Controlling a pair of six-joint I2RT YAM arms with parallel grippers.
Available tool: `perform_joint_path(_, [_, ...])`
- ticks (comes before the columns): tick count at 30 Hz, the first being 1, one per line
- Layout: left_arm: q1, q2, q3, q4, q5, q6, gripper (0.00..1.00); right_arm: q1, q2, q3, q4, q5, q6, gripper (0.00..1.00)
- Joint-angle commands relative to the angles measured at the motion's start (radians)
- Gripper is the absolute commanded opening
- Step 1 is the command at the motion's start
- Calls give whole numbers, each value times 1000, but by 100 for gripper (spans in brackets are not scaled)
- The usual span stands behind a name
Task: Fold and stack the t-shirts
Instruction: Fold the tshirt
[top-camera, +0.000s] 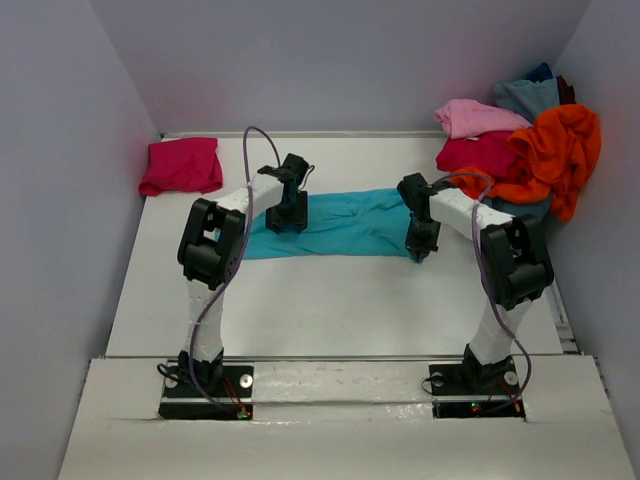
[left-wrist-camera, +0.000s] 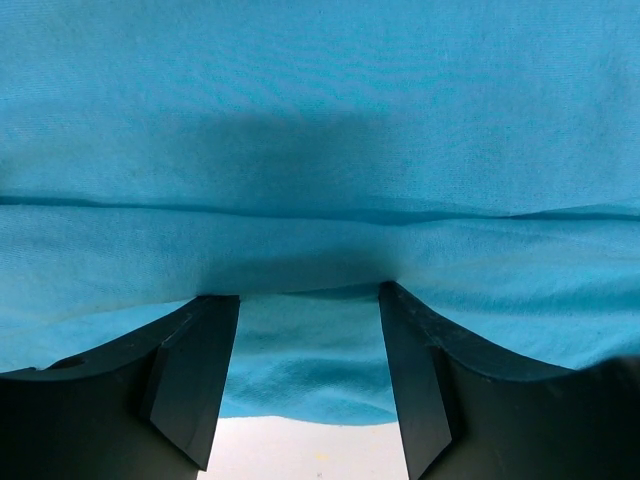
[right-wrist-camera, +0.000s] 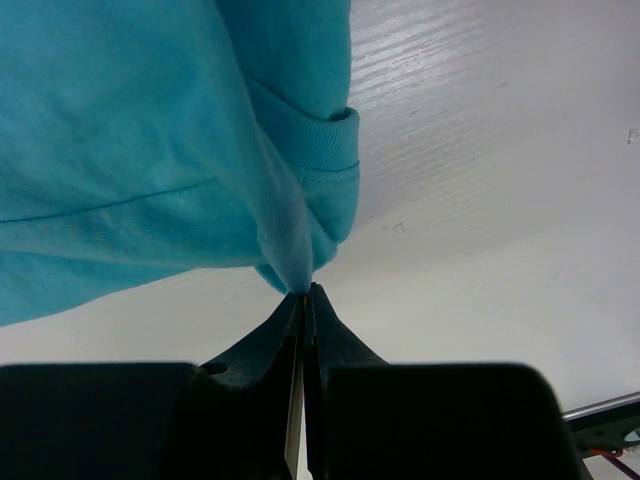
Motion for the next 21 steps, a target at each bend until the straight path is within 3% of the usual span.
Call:
perform_joint_path(1, [0, -14, -35, -13, -19, 2, 69, 9, -19, -12, 5, 52, 17, 7])
perform_joint_path(21, [80, -60, -129, 16, -16, -32, 70, -61, -74, -71, -6, 105, 23, 7])
